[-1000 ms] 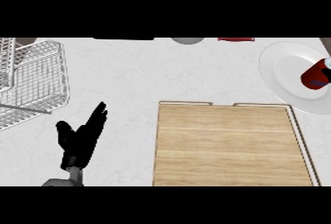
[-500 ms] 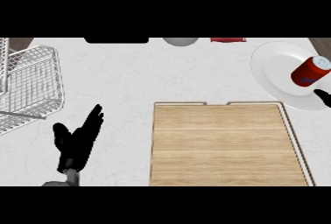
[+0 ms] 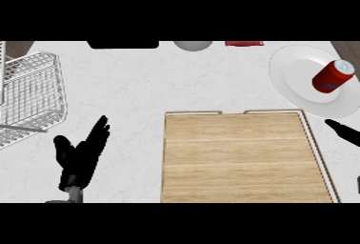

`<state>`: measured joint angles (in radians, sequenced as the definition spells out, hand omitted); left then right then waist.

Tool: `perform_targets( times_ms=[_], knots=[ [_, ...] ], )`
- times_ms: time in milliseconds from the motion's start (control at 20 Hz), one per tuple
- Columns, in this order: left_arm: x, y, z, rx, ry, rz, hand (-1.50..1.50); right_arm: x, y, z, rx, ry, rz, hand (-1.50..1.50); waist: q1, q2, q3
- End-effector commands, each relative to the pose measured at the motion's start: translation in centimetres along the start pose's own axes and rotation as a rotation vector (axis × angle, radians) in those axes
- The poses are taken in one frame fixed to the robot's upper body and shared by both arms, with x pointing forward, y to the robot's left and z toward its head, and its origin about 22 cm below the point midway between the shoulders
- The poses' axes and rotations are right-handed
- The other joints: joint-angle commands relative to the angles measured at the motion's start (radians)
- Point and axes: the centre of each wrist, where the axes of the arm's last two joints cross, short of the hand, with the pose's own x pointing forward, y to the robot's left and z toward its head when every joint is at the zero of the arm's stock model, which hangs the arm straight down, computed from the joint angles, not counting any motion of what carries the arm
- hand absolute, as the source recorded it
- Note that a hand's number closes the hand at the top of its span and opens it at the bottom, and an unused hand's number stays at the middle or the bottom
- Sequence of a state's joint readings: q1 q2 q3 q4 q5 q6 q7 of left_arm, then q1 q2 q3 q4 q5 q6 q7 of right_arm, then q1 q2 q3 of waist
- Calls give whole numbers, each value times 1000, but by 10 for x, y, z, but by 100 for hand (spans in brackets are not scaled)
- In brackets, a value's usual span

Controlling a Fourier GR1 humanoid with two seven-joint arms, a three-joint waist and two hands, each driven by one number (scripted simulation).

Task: Pick the can from the tray and place it in the plate

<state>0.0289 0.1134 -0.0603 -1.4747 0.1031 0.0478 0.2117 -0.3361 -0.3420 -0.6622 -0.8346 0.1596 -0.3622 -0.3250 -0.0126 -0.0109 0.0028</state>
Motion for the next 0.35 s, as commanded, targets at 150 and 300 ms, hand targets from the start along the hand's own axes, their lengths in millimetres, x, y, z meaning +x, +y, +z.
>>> perform_targets(
  times_ms=[150, 300],
  knots=[
    [-23, -1, -2, -4, 39, -6, 0, -20, -23, 48, -4, 18, 48, -150, 6, 10, -3],
    [5, -11, 18, -2, 50, 1, 0, -19, -22, 64, -12, 16, 55, -150, 12, 9, -3]
  ],
)
